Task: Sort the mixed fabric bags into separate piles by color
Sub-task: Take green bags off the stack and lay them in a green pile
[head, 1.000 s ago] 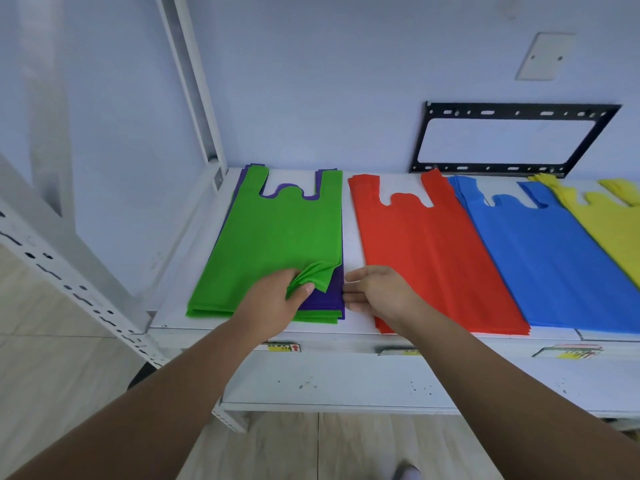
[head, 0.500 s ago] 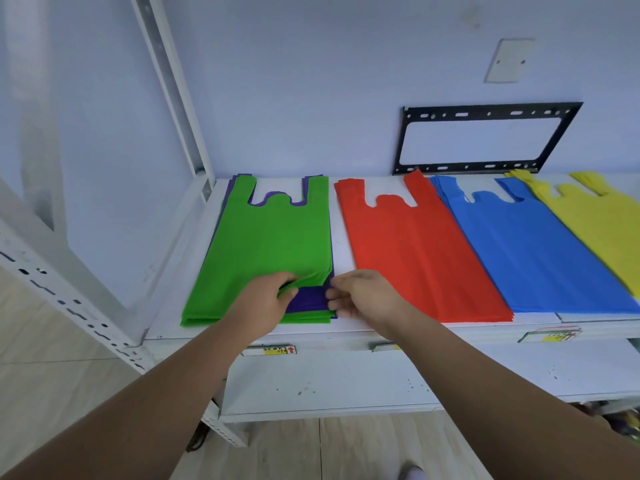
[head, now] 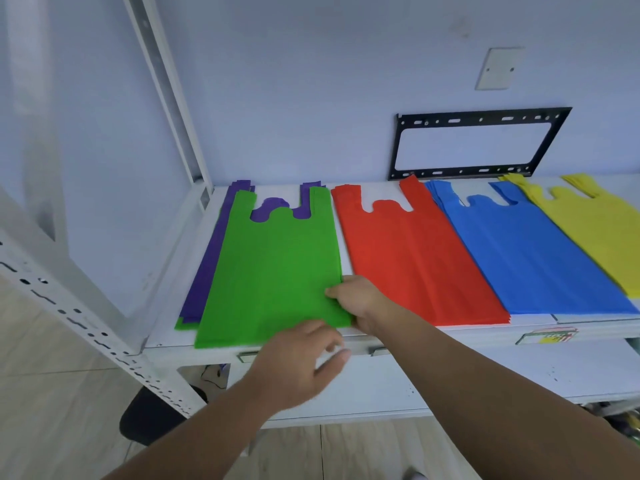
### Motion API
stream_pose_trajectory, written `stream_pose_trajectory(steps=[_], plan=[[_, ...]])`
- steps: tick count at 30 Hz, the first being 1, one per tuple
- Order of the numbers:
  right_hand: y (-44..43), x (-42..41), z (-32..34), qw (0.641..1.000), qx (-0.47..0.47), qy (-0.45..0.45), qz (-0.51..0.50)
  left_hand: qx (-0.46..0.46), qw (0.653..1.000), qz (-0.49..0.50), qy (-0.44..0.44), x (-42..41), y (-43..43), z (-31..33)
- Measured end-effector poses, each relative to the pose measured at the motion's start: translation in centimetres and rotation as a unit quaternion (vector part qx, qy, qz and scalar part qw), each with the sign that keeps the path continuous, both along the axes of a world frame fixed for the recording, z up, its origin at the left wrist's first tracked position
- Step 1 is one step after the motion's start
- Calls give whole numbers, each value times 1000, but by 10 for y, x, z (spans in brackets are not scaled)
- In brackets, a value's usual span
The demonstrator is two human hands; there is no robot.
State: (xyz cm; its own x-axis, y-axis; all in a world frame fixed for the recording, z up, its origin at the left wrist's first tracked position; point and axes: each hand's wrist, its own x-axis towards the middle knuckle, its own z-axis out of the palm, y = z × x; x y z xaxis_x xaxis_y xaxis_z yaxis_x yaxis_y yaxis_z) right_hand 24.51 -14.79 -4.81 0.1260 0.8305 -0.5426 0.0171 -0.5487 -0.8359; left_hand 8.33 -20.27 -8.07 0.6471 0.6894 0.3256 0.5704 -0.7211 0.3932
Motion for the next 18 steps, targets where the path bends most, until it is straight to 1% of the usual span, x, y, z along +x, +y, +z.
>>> stream_pose_trajectory(steps=[2,4,6,7,8,9,10,11,12,13,14,15,16,18], plan=[[1,-2,3,1000,14,10,-16,-25,999,-5,-31,-1,-4,-4],[5,0,10,997,17,56,-44,-23,998,47,-38,-9,1,-7],[8,9,20,995,15,73,-59,-22,992,120,-24,-21,7,-7],[9,16,26,995,17,75,-57,-54,985,157,-41,-26,11,-5],[8,24,32,996,17,78,-51,-111,970,197,-91,-29,15,1],[7,32,37,996,16,75,-40,-205,930,239,-190,-33,21,9],[5,40,41,997,13,68,-27,-328,847,265,-325,-37,28,19],[3,49,43,998,11,60,-14,-442,726,255,-461,-41,37,26],[0,58,45,999,10,53,-4,-527,601,224,-557,-48,44,32],[-3,65,46,999,11,43,8,-585,510,198,-599,-55,51,38],[-7,71,48,999,14,27,22,-627,469,179,-595,-59,56,44],[-11,77,50,999,17,9,36,-655,469,170,-567,-58,60,46],[-15,83,52,999,19,-6,45,-673,487,172,-530,-54,62,47],[-23,93,56,999,26,-16,43,-660,558,220,-453,-32,68,49]])
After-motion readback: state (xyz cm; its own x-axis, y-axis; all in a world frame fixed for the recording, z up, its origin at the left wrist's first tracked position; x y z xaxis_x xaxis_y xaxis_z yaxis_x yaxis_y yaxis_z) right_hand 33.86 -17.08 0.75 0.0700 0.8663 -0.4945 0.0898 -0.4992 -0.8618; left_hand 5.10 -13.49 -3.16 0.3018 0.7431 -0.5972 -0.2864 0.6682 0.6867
